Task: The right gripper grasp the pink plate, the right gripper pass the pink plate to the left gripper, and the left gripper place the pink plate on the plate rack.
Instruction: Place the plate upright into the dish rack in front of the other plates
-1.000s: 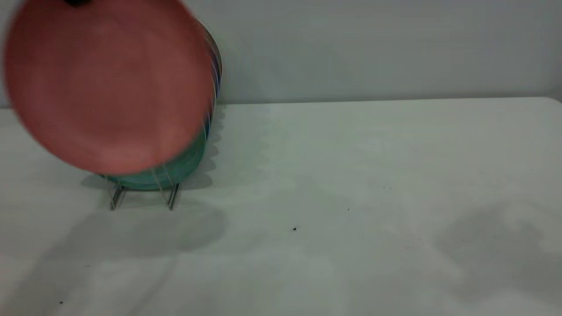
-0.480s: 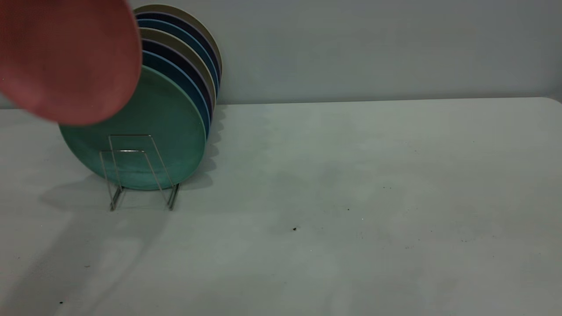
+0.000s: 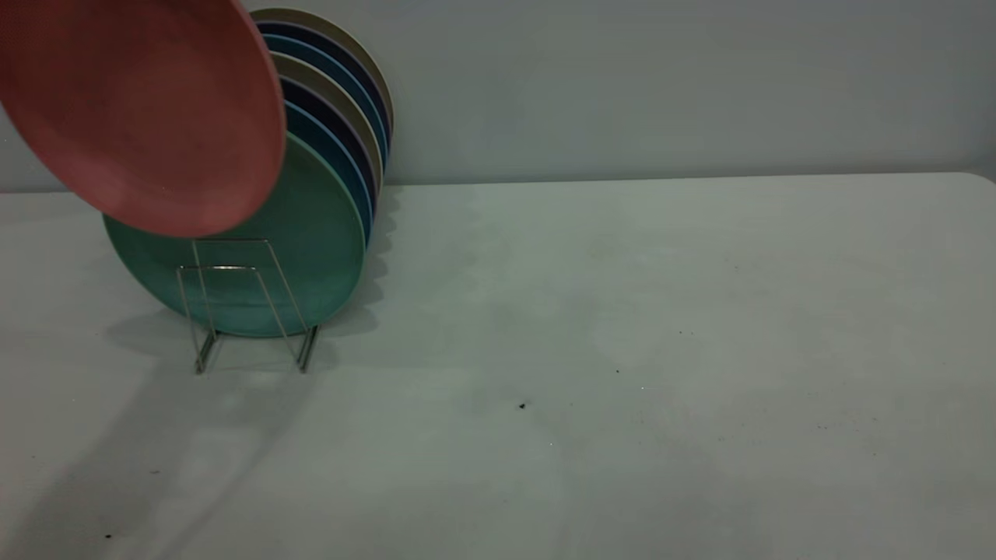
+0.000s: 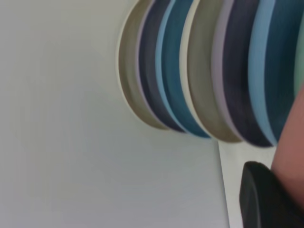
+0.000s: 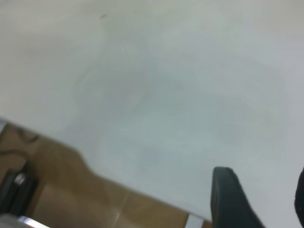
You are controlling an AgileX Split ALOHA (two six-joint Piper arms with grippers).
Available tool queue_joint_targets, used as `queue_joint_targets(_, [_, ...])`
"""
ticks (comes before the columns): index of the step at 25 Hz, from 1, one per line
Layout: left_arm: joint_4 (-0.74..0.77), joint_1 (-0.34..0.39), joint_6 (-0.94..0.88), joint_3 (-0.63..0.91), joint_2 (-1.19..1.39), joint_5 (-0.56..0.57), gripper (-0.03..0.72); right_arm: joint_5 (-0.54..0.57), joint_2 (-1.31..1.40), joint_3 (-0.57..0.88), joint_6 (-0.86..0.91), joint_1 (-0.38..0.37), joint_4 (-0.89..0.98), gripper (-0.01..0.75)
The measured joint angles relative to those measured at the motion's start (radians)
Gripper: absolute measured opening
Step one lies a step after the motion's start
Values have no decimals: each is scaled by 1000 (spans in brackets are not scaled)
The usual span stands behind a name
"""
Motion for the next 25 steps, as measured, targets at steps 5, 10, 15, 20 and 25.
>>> queue_joint_targets(5, [2, 0, 0, 71, 1, -114, 22, 0, -38, 20, 57, 0, -69, 351])
queue_joint_targets(10, [4, 0, -21, 87, 1, -124, 22, -15, -38, 84, 78, 0, -73, 351])
queue_joint_targets(15, [4, 0, -90, 87, 1, -131, 22, -65, -38, 113, 79, 0, -67, 351])
queue_joint_targets(20, [4, 0, -102, 87, 1, -119, 22, -82, -38, 120, 85, 0, -64, 351])
queue_joint_targets(25, [18, 0, -158, 87, 1, -89, 22, -85, -38, 124, 96, 0, -64, 351])
